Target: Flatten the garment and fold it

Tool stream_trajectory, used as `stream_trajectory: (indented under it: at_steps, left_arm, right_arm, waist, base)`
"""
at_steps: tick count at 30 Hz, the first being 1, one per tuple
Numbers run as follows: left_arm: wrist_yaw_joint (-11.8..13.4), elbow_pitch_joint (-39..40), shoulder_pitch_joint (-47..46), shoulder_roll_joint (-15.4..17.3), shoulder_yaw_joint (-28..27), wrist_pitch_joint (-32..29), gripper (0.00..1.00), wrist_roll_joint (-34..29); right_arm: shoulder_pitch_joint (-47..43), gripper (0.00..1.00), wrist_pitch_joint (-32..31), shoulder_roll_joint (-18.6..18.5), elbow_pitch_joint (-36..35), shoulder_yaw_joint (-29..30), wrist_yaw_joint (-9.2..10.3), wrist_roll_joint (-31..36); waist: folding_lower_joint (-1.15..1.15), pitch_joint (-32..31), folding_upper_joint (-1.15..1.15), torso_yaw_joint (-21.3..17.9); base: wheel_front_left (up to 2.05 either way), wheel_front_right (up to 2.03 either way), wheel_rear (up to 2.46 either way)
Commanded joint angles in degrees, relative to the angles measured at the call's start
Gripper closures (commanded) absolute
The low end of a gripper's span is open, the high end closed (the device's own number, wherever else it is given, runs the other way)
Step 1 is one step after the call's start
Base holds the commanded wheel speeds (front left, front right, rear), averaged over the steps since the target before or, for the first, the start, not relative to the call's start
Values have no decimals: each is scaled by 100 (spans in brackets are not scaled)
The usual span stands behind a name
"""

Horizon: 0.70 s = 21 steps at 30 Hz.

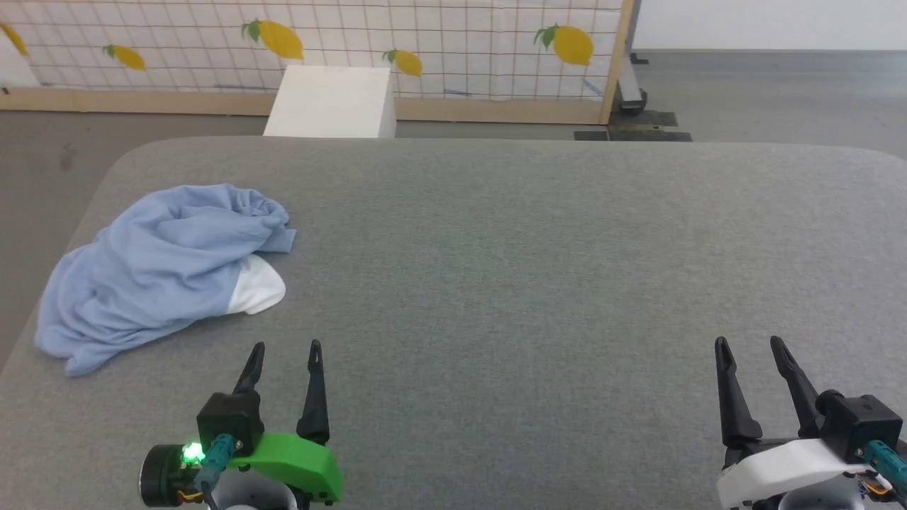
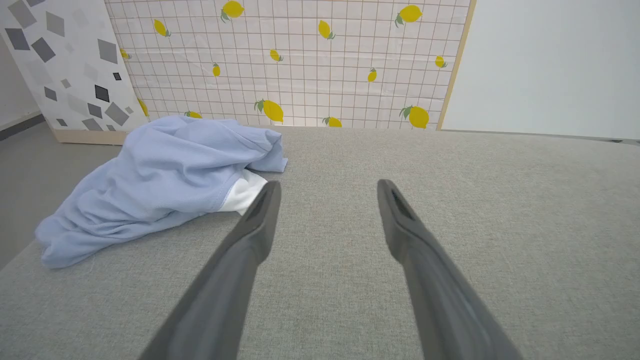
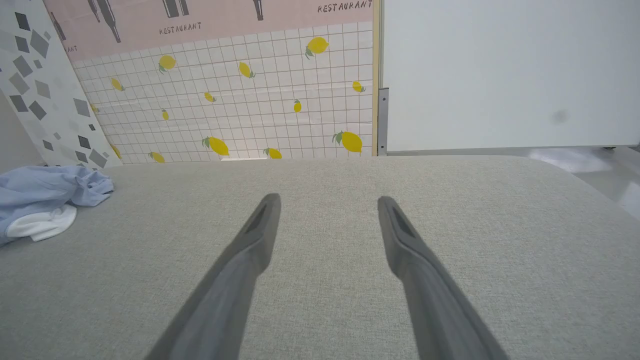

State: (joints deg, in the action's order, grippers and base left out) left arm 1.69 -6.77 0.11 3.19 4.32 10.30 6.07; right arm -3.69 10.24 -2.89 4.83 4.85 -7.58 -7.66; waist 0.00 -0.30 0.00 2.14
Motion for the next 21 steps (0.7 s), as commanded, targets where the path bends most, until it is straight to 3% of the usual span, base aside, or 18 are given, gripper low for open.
stream_trajectory:
  at_steps: [1,9,10,21]
  left_arm:
    - [39,-20,94,18,-18,68,0,52]
    - [75,-68,118,57,-73,161,0,112]
    - [114,-74,179,62,-97,198,0,137]
    - [166,-119,303,93,-84,323,0,202]
  right_arm:
    - [-96,0,71,1,27,3,6,-54]
    - [-126,0,165,1,79,-70,7,-94]
    - [-148,0,202,2,108,-105,7,-121]
    - [-210,0,328,2,247,-217,8,-231]
  waist:
    - [0,0,0,112]
    - [0,2,0,727]
    - [0,-28,0,1019]
    - [0,-109,0,2122]
  base:
    - [0,0,0]
    - [0,0,0]
    - [0,0,0]
    - [0,0,0]
